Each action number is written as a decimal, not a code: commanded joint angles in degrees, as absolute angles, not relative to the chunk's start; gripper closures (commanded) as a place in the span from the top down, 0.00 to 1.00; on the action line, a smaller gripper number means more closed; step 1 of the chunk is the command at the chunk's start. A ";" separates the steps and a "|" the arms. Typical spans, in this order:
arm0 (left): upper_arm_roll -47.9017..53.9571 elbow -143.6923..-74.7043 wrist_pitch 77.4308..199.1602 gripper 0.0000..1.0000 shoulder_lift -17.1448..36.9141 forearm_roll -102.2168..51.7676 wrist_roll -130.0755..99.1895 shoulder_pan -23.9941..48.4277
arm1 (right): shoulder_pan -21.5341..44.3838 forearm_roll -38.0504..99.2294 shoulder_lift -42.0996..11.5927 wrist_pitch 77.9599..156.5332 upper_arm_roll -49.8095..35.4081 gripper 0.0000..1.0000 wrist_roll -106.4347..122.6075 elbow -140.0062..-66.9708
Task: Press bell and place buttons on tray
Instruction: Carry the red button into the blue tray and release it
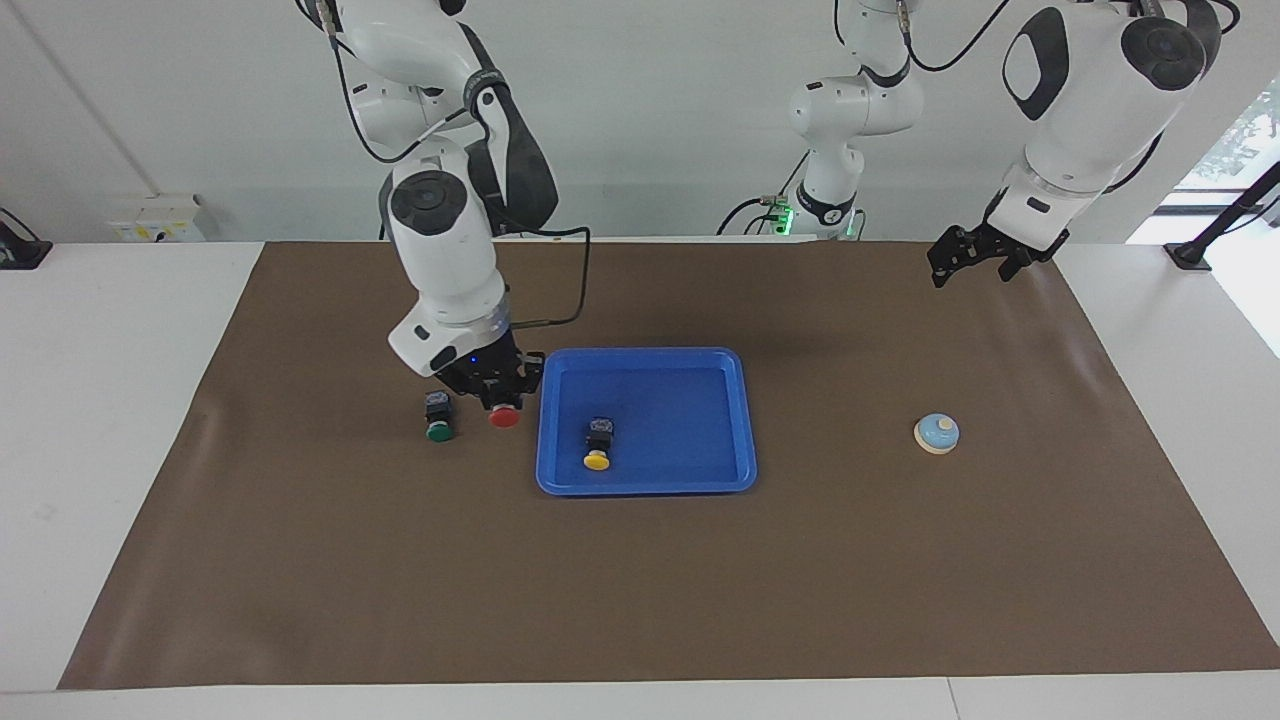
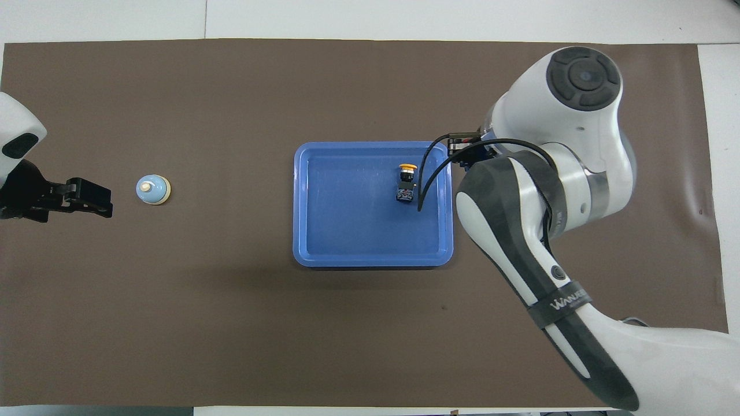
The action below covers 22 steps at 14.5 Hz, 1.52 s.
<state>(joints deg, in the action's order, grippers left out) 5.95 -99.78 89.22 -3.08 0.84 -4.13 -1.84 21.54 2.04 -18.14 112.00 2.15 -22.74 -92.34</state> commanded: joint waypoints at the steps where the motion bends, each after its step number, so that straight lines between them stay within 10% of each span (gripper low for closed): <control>1: 5.71 -99.32 88.24 1.00 -3.43 1.23 -4.57 -1.67 | 27.22 2.11 -27.39 108.55 2.63 0.00 -32.47 -80.46; 6: 5.80 -99.32 88.24 1.00 -3.43 1.23 -4.66 -1.67 | 35.75 2.02 -33.74 112.04 2.37 0.00 -44.10 -75.32; 22: 5.80 -99.32 88.24 1.00 -3.43 1.23 -4.66 -1.67 | 35.77 2.64 -29.62 126.73 2.37 0.00 -43.33 -93.51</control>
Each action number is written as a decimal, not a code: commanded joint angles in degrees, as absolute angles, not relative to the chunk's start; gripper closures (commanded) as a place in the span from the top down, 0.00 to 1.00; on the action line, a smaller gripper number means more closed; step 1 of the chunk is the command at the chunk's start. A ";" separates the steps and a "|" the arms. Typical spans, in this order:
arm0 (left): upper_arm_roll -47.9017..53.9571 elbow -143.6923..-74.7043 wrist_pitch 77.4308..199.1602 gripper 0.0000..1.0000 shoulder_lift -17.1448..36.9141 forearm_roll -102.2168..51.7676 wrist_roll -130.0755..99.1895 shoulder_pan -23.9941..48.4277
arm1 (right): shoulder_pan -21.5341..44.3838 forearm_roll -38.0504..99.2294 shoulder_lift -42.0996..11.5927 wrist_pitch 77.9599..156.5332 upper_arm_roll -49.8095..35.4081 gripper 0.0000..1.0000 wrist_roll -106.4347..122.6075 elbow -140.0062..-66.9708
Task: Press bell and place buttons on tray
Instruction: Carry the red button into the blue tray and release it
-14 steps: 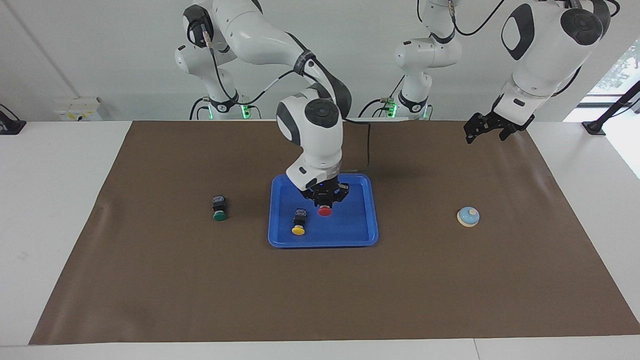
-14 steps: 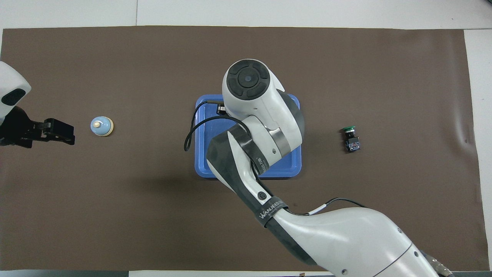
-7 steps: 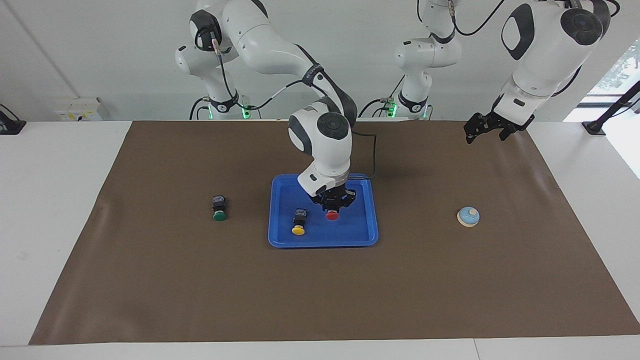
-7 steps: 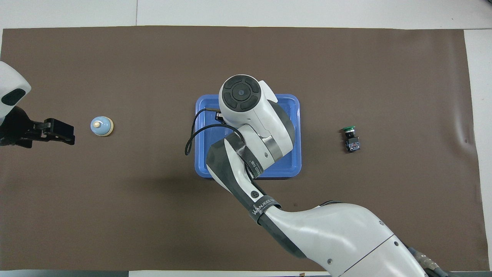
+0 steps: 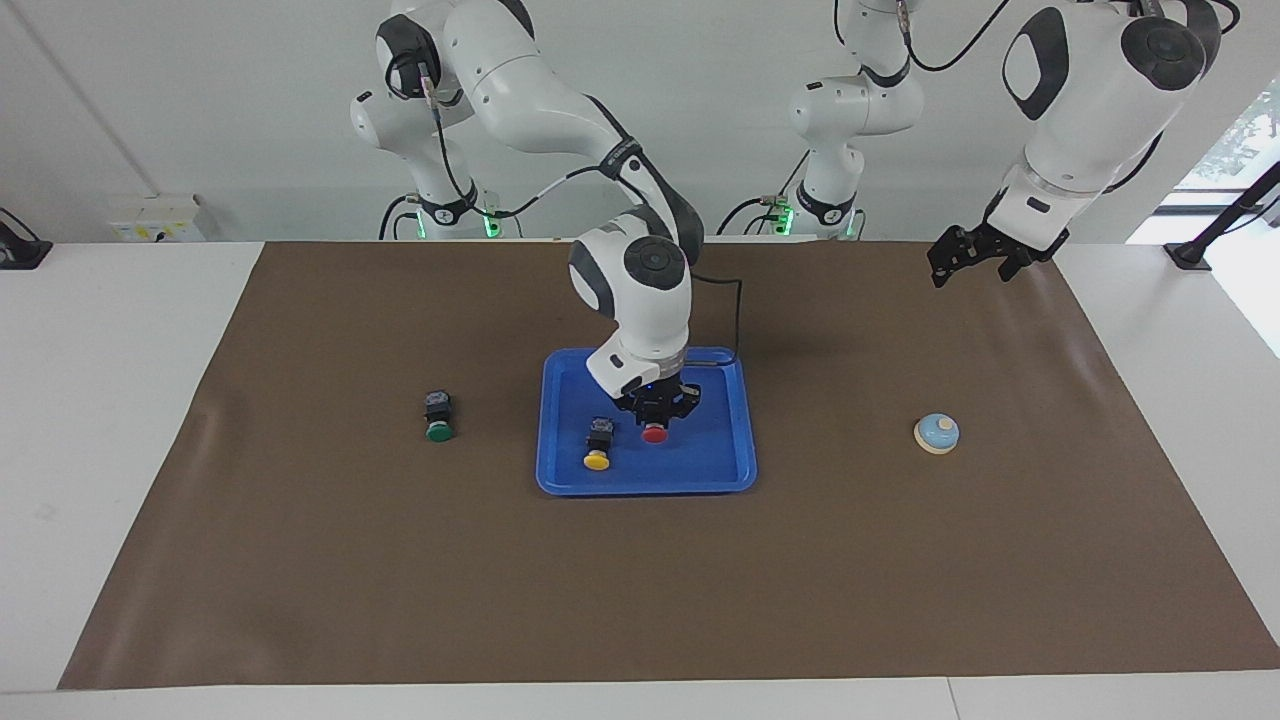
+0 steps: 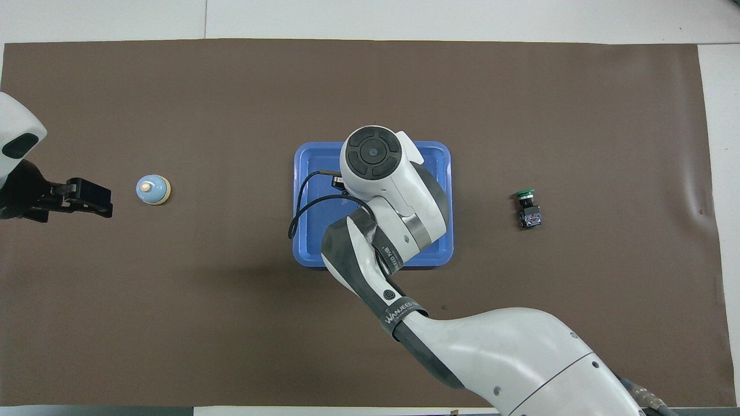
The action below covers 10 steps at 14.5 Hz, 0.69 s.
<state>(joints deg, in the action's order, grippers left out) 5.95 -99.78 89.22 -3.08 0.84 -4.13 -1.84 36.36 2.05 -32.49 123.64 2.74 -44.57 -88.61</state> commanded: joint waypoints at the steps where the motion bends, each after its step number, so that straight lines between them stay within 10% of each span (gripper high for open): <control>1: 5.80 -99.32 88.24 1.00 -3.43 1.23 -4.57 -1.67 | 35.77 2.64 -29.62 126.65 2.37 0.25 -43.42 -93.60; 3: 5.80 -99.32 88.24 1.00 -3.43 1.23 -4.57 -1.67 | 36.03 2.55 -29.53 126.56 2.37 1.00 -43.42 -93.52; 10: 5.80 -99.32 88.24 1.00 -3.43 1.23 -4.66 -1.67 | 29.99 1.58 -25.95 119.27 3.69 1.00 -31.17 -91.31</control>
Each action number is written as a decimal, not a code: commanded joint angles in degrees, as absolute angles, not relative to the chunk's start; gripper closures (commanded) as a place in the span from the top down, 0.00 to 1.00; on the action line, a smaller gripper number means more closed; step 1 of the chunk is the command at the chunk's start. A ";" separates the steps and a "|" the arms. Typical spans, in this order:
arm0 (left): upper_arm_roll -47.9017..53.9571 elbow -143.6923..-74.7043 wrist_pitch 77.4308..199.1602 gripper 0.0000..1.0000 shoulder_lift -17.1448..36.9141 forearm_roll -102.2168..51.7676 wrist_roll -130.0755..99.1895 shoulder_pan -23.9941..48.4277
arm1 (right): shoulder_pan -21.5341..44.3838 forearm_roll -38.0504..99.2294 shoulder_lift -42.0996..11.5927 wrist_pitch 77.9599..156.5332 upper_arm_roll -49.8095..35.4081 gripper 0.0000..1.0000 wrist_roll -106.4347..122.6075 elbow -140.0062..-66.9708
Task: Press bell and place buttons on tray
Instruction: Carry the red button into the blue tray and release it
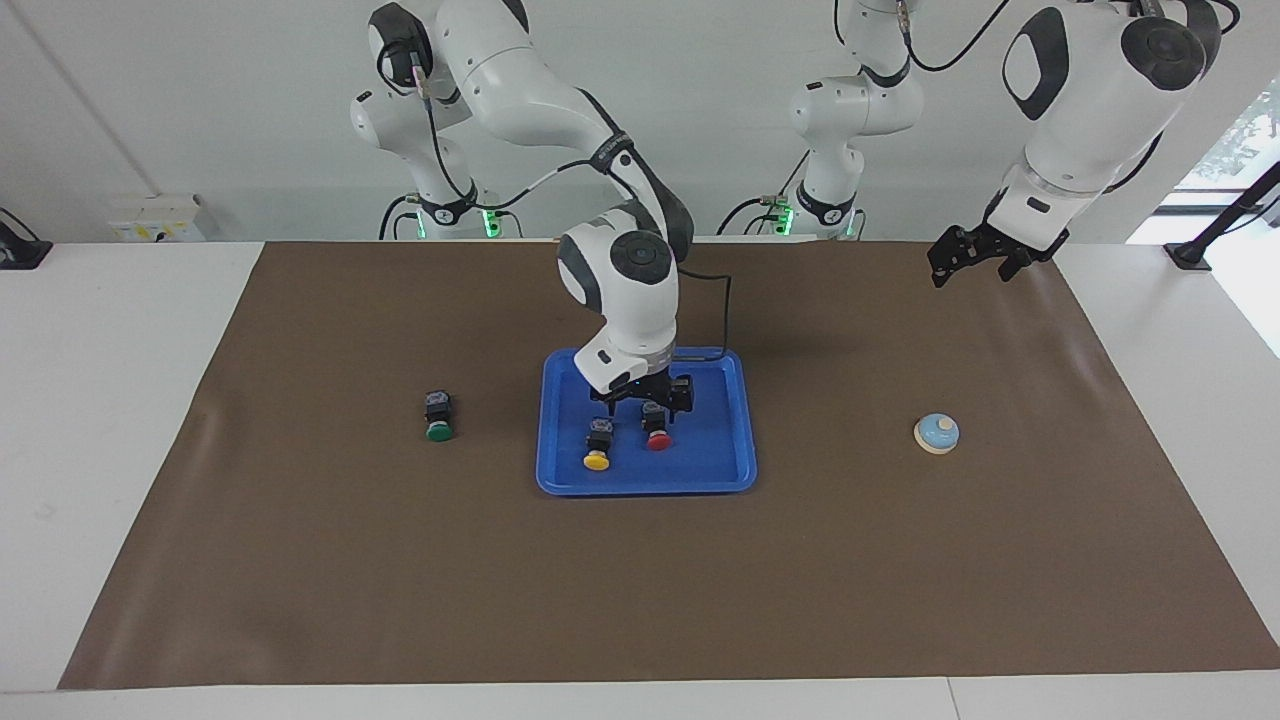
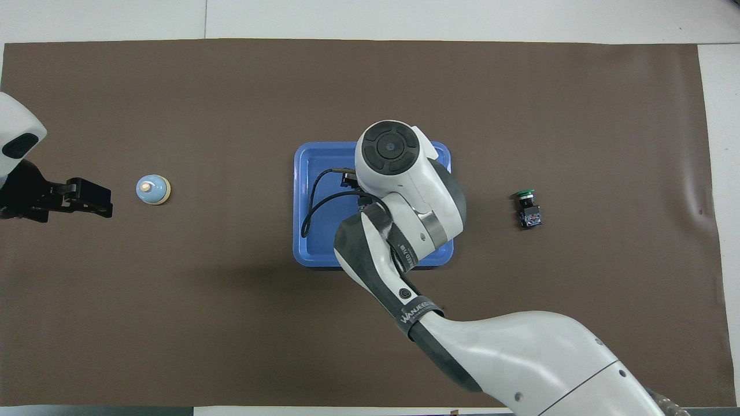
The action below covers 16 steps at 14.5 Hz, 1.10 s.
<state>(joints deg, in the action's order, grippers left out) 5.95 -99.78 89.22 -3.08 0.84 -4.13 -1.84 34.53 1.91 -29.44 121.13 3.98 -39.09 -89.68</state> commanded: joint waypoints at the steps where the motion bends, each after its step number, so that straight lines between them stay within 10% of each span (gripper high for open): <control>1: 5.80 -99.32 88.24 1.00 -3.43 1.23 -4.57 -1.67 | 27.62 1.67 -23.93 119.18 3.69 1.00 -25.89 -93.49; 8: 5.80 -99.32 88.24 1.00 -3.43 1.23 -4.57 -1.67 | 12.41 1.76 -16.97 116.02 3.60 1.00 -7.91 -96.42; 16: 5.80 -99.32 88.24 1.00 -3.43 1.23 -4.66 -1.67 | 9.32 2.72 -15.12 122.51 3.60 1.00 11.78 -104.31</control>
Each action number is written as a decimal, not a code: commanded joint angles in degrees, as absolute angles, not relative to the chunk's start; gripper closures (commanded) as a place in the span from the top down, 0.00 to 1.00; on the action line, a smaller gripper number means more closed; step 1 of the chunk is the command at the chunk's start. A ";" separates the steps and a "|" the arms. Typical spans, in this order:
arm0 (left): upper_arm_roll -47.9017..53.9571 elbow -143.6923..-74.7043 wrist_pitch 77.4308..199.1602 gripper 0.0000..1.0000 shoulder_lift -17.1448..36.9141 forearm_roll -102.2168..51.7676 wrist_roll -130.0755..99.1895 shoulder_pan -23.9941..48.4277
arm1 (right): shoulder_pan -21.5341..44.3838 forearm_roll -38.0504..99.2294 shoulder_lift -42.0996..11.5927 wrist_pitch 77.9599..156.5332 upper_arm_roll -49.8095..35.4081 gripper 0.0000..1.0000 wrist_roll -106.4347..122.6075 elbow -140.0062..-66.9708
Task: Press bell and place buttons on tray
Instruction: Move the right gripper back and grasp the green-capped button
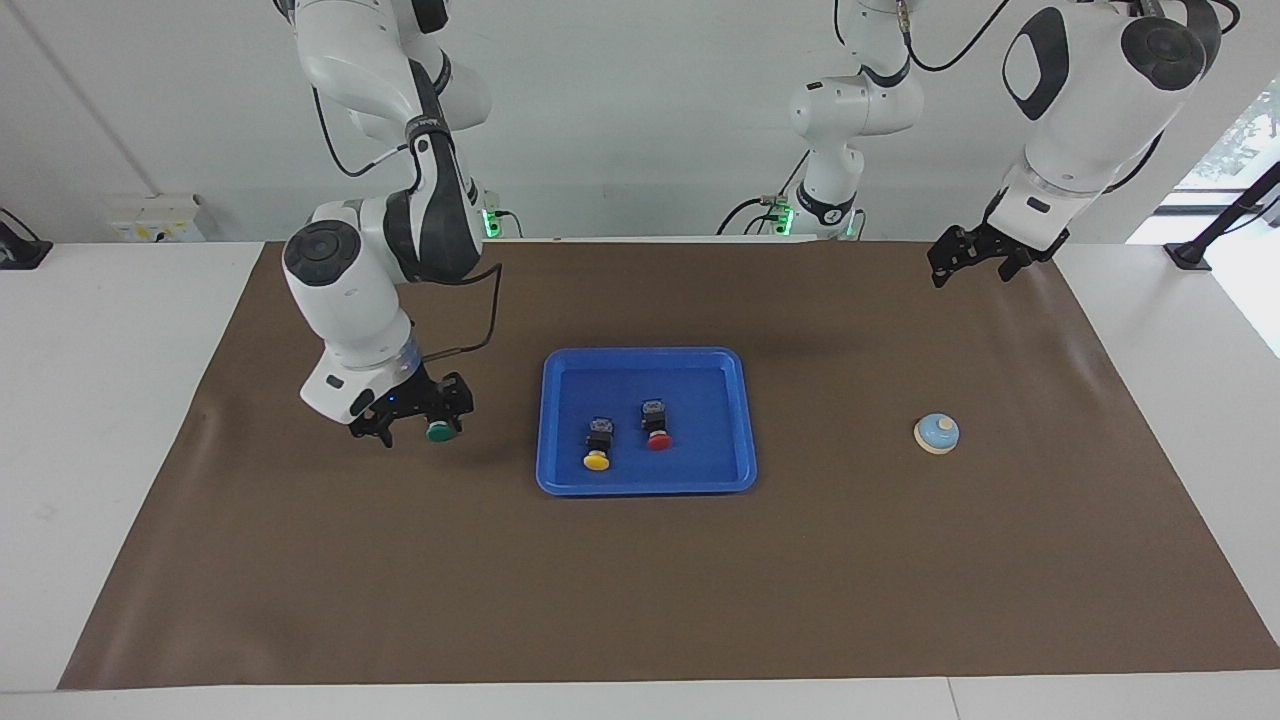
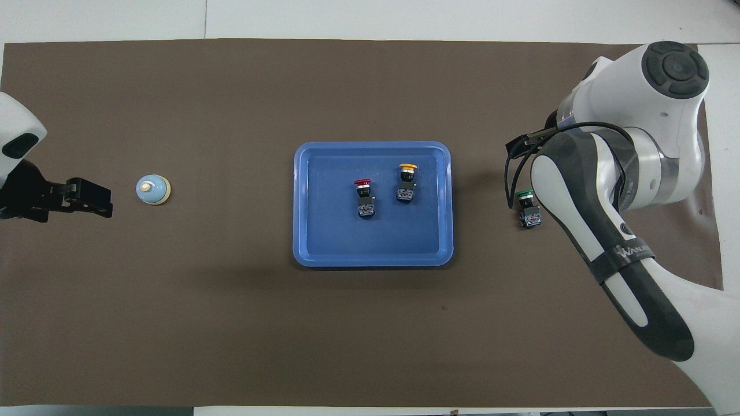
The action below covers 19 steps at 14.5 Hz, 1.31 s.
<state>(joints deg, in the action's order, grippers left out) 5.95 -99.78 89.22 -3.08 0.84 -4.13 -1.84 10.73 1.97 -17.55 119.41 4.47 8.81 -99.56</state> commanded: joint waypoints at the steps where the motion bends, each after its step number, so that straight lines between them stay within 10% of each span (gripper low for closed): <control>1: 5.71 -99.32 88.24 1.00 -3.43 1.23 -4.57 -1.67 | 9.32 2.72 -15.29 123.82 3.52 1.00 11.78 -104.94; 19: 5.80 -99.32 88.24 1.00 -3.43 1.23 -4.57 -1.67 | 11.07 2.81 -16.35 134.99 3.52 1.00 8.35 -119.35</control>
<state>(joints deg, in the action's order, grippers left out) 5.95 -99.78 89.22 -3.08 0.84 -4.13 -1.84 11.09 2.11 -17.71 132.27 3.70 9.38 -116.29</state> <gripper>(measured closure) 0.000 0.000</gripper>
